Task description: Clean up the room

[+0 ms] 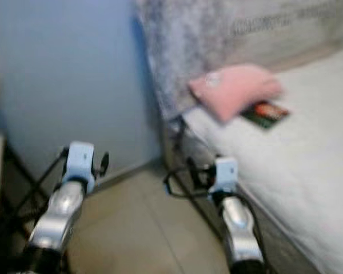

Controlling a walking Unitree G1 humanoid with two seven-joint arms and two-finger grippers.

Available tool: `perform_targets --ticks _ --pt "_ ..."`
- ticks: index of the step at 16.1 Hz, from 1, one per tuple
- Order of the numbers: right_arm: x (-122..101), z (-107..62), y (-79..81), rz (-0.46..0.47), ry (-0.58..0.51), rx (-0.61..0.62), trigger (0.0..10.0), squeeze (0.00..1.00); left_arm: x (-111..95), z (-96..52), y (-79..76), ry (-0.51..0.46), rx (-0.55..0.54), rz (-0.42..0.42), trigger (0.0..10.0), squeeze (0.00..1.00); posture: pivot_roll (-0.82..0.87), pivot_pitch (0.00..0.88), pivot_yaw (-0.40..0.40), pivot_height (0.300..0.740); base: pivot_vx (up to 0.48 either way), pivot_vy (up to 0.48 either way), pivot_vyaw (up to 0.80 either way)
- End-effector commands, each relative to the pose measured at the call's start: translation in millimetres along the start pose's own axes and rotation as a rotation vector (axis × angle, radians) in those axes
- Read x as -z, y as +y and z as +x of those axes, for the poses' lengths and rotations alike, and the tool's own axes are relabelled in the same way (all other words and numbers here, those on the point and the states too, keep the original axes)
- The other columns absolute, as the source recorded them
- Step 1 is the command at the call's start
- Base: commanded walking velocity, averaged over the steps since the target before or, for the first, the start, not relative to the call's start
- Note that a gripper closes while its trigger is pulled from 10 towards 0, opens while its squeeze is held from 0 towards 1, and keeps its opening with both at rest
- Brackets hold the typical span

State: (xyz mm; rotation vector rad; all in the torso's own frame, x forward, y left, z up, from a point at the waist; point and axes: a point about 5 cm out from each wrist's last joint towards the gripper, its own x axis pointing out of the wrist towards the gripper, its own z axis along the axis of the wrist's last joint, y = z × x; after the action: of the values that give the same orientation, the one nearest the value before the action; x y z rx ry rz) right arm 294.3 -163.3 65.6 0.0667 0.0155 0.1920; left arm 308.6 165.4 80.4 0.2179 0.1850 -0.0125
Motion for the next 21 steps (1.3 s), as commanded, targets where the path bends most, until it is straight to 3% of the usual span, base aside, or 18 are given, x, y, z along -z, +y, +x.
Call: perform_targets --ticks 1,3,5,6,9,15,21 --pt "1.9 -3.8 0.5 0.008 -0.004 0.017 10.0 0.0 -0.7 -5.3 -2.8 -0.014 0.064 0.008 10.0 0.0 0.18 0.0 0.103 0.74 0.0 0.0 0.51" --pt "7.0 -8.7 2.3 0.021 0.006 0.033 10.0 0.0 -0.1 -7.2 -5.0 -0.029 0.094 0.025 10.0 0.0 0.18 0.0 0.099 0.74 0.0 0.0 0.51" --pt "11.0 -12.6 6.8 0.024 0.023 0.02 10.0 0.0 -9.3 -1.1 -15.4 -0.061 0.104 -0.024 10.0 0.0 0.16 0.0 0.077 0.74 0.0 0.0 0.52" --pt "10.0 -12.4 6.2 0.012 0.027 0.006 10.0 0.0 -15.2 -0.9 -26.1 -0.087 0.123 -0.03 10.0 0.0 0.16 0.0 0.073 0.74 0.0 0.0 0.52" --pt "1.8 -8.0 -2.9 -0.005 0.01 0.026 10.0 0.0 -17.2 -1.0 -36.8 -0.089 0.15 -0.042 10.0 0.0 0.14 0.0 0.076 0.74 0.0 0.0 0.52" --pt "4.9 -11.9 -2.0 -0.031 0.041 0.008 10.0 0.0 -25.6 3.3 -39.2 -0.129 0.12 -0.078 10.0 0.0 0.12 0.0 0.061 0.74 0.0 0.0 0.56" --pt "3.2 -8.3 -7.7 -0.005 0.046 0.078 10.0 0.0 -26.6 12.8 -32.5 -0.11 0.067 -0.103 10.0 0.0 0.11 0.0 0.065 0.74 0.48 0.0 0.31"
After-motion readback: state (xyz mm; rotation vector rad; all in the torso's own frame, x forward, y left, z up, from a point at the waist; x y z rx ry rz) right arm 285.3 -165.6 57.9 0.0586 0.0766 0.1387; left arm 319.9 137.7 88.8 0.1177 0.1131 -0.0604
